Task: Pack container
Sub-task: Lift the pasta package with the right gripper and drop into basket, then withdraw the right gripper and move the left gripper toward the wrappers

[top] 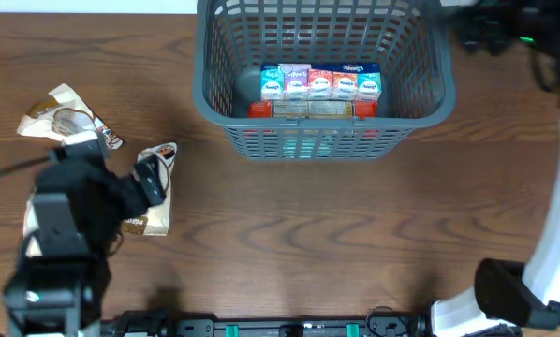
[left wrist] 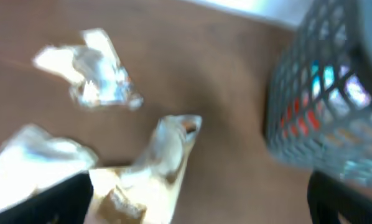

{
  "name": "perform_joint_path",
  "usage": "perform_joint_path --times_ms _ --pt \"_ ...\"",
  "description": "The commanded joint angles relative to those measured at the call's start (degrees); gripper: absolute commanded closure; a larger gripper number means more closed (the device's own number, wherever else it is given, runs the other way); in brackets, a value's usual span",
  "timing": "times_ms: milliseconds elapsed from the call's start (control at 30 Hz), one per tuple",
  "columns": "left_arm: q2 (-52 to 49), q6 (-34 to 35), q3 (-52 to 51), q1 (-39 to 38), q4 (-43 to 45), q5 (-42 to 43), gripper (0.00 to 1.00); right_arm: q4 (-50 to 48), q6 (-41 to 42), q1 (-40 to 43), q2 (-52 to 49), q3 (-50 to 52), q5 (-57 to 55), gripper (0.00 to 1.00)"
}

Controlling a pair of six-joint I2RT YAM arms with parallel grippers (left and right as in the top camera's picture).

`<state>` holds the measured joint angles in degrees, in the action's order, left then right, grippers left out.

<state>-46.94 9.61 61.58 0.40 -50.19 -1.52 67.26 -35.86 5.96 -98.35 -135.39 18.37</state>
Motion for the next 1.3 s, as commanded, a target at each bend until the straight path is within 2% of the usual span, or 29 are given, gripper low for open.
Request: perform_joint_path --times_ms 0,100,233,500,767,967,1100,1267 --pt "-9.22 -2.78 12.96 3.58 -10.12 -1.11 0.02 4.42 12.22 7.32 -1.77 0.83 -1.46 0.08" --pt "-16.87 -3.37 22.25 6.88 -20.63 -1.07 0.02 8.13 16.13 12.85 -3.15 3.3 -1.44 0.06" --pt "-24.85 -4.59 29.31 9.22 -30.58 -0.9 0.01 9.22 19.67 17.0 -5.64 9.2 -1.44 0.01" --pt "-32.92 -4.68 29.99 9.6 -36.76 -0.92 0.01 4.87 22.8 17.35 -10.21 27.39 -1.42 0.01" --pt "-37.51 -4.66 29.68 9.6 -34.36 -0.92 0.01 -3.52 23.56 15.47 -10.88 45.29 -1.01 0.01" --pt "-39.28 -4.92 29.24 9.6 -31.54 -0.92 0.02 -5.57 23.41 14.95 -10.88 49.62 -0.98 0.01" --pt "-39.65 -5.77 26.18 9.6 -23.34 -0.92 0.02 -6.69 23.41 14.95 -10.88 49.77 -0.98 0.01" --pt "-39.65 -12.5 17.99 9.6 -13.2 -0.9 0.01 -7.26 23.39 14.95 -10.88 49.77 -1.01 0.01"
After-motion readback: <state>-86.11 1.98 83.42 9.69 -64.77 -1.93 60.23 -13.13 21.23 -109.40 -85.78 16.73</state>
